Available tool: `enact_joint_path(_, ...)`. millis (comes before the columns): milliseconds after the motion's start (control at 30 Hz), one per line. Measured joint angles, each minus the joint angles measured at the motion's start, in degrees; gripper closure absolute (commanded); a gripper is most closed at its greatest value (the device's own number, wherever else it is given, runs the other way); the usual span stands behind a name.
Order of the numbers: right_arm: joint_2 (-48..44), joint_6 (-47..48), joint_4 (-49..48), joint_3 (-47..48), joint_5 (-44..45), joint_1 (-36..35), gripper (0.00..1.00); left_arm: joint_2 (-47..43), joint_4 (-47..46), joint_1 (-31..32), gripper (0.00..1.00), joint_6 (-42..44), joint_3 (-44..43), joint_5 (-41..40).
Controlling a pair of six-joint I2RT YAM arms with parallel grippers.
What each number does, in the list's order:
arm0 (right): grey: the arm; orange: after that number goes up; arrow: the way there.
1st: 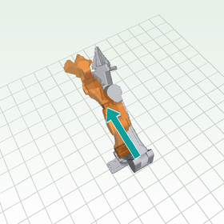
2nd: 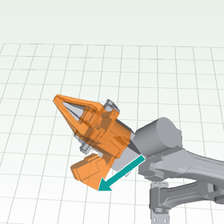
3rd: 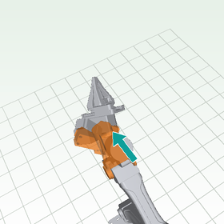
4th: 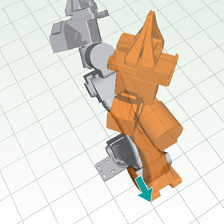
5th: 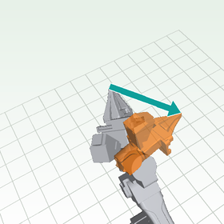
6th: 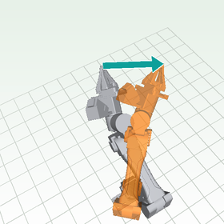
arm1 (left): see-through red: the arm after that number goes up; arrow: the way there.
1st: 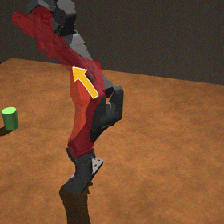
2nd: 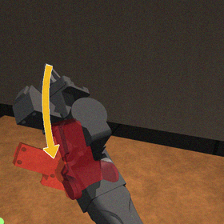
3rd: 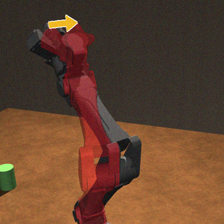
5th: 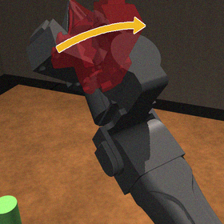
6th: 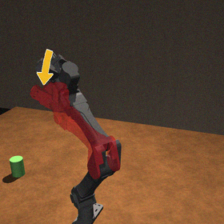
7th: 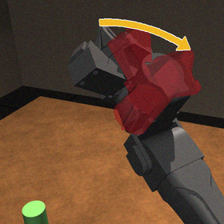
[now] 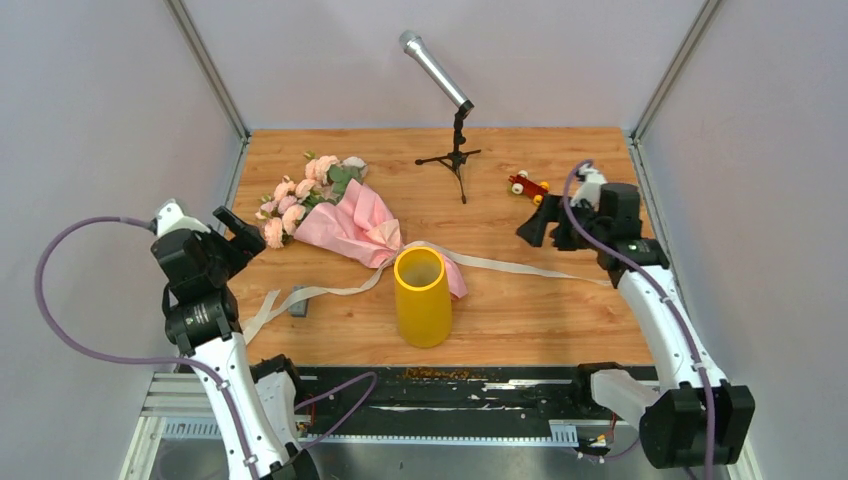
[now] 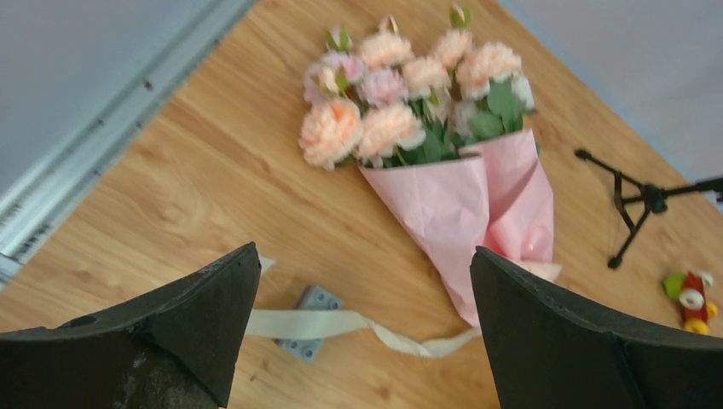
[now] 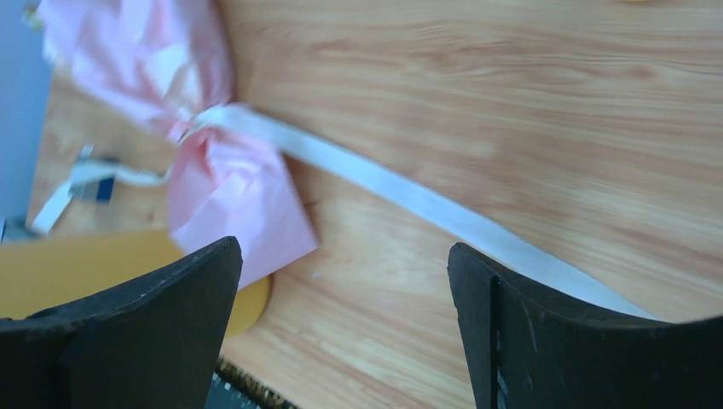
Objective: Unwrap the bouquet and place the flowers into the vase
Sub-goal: Move the fake flower to the center of the board.
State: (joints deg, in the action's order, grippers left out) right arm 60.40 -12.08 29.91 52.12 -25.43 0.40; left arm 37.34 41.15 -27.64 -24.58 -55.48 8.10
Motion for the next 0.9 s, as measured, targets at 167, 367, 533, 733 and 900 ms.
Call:
enact_joint_path(167,0.7,-0.4,-3.2,-2.6,-2.3,-14.6,0.08,1.1,-1.7,4.7,0.00,-2.1,8.2,5.3)
enact_joint_path(367,2.2,-3.3,-7.1,-9.4,-2.5,-25.0,0.11,4.2,-8.4,15.7,0.00,-6.2,15.0,6.3)
enact_joint_path(533,7.1,-6.8,-10.1,-12.4,-1.6,-32.2,0.19,10.3,-16.5,23.0,0.00,-9.8,19.5,6.7)
enact_joint_path(733,13.2,-9.4,-14.3,-12.4,0.8,-36.2,0.32,17.2,-25.2,24.2,0.00,-13.6,23.9,8.0)
enact_joint_path(900,16.4,-10.4,-15.8,-12.2,3.1,-37.2,0.44,22.2,-31.9,24.2,0.01,-15.1,24.0,9.3)
